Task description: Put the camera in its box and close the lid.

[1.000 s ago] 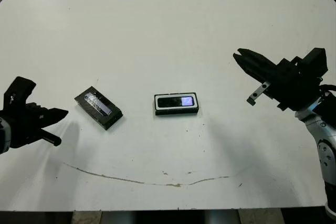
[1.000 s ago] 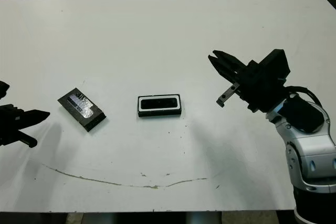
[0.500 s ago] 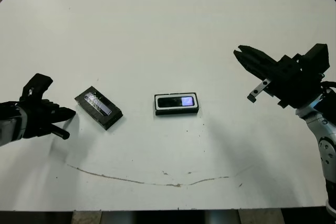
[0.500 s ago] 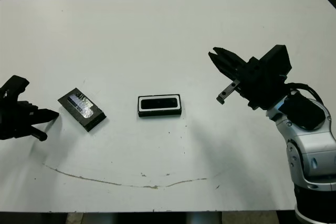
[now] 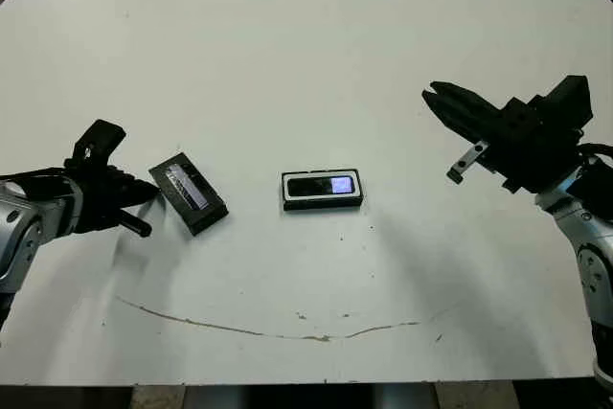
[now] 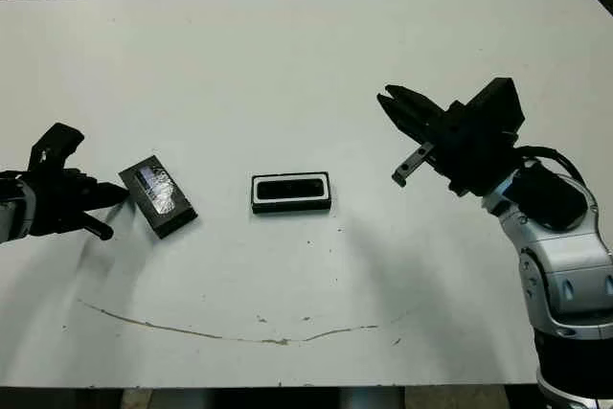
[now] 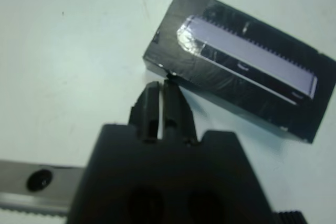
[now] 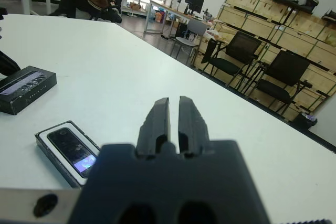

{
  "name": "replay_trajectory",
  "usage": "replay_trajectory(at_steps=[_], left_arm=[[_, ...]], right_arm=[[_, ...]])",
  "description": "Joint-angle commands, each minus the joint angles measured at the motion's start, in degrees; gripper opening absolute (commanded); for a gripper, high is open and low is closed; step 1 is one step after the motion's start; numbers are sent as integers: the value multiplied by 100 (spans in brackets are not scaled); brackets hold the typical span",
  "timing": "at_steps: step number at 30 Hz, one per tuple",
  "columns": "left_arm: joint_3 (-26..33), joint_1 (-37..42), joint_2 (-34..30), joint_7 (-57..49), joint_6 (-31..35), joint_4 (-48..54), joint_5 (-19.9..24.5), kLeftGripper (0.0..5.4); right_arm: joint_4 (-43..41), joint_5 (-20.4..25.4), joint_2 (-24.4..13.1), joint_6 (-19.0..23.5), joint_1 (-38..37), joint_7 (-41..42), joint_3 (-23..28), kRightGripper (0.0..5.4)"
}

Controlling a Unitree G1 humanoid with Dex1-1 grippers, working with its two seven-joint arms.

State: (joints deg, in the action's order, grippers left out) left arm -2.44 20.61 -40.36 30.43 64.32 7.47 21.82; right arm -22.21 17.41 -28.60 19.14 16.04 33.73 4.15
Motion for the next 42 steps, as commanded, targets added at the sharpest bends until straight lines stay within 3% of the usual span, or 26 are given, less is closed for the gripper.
replay_trajectory(at_steps=[1, 16, 28, 42], left_arm=[[-102, 68, 203, -89, 216, -108, -36, 0], [-816, 869, 579, 40, -1031, -1338, -889, 0], [-1484, 1693, 541, 1318, -2866, -2893, -1792, 0], [-1520, 2046, 660, 2368, -3092, -2919, -1898, 0]], right_arm=[[-21, -60, -69, 122, -13, -59, -29, 2], [-203, -52, -149, 451, -32, -125, -63, 2], [-255, -6, -120, 548, -68, -108, -77, 2], [-284, -39, -129, 634, -117, -125, -91, 2]])
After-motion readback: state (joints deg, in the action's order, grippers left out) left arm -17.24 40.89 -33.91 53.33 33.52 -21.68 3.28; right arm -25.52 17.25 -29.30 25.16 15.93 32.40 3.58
